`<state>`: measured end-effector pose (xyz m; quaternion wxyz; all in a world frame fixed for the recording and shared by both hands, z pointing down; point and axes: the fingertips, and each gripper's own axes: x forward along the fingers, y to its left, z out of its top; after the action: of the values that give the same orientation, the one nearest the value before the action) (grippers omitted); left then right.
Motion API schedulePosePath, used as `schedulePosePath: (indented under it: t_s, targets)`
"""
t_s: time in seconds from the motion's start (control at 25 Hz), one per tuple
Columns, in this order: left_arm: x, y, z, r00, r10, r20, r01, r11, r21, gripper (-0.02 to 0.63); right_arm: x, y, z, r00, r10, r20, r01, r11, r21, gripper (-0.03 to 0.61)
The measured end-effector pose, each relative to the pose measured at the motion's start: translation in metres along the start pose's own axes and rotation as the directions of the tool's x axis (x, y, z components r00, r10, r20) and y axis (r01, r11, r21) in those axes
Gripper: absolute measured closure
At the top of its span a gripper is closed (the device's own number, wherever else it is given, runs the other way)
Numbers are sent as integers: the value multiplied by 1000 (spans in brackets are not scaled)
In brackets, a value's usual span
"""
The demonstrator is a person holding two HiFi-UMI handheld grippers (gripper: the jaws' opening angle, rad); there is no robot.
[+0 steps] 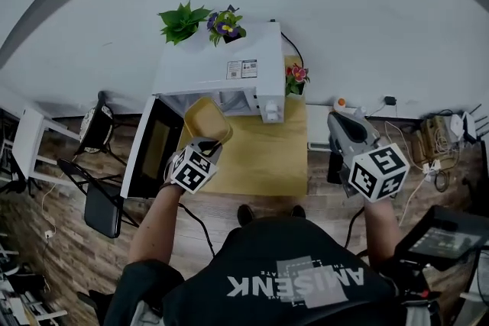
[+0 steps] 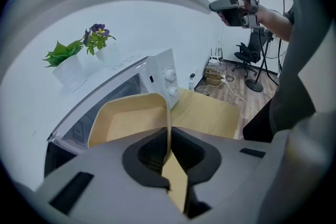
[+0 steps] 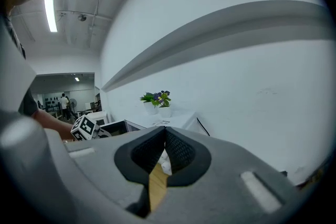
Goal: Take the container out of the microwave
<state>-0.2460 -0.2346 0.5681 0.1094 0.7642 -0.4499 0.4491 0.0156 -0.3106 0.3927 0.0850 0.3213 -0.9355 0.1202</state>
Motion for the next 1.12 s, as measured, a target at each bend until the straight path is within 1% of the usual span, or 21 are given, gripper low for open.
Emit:
schedulePosePath:
  t_s: [0.16, 0.32, 0.4, 0.56, 0.72, 0.92, 0.96, 1.04, 1.12]
  targets:
    - [-27, -12, 2, 1000, 18, 3, -18, 1000, -21, 595, 14, 5, 5, 998, 58, 4, -58, 998, -2, 574]
    - [-60, -20, 19, 999, 36, 33, -34, 998, -54, 595, 29, 13, 11, 992, 124, 11, -124, 992, -12, 574]
    - [-74, -24, 27, 998, 42, 42, -40, 998, -51, 595, 36, 18, 13, 989, 148, 8, -148, 989, -20, 574]
    - [-99, -35, 28, 999, 33, 5, -33, 999, -29, 595, 49, 28, 18, 983, 181, 11, -180, 983, -32, 574]
    - [-122, -42, 29, 999, 34, 1, -34, 998, -51, 595, 54, 39, 23, 979, 201, 22, -200, 979, -49, 574]
    - [-142, -43, 36, 997, 5, 73, 3, 993, -115, 595, 57, 57, 31, 973, 230, 24, -228, 970, -86, 574]
    - [-146, -41, 38, 997, 20, 69, -12, 994, -106, 597, 56, 60, 33, 973, 231, 28, -228, 970, -88, 574]
    - [-154, -37, 42, 997, 63, 51, -59, 996, -60, 595, 56, 65, 37, 972, 233, 37, -229, 969, -91, 574]
    - [-160, -36, 48, 995, 80, 61, -78, 996, -35, 597, 55, 71, 40, 971, 235, 40, -229, 967, -113, 574]
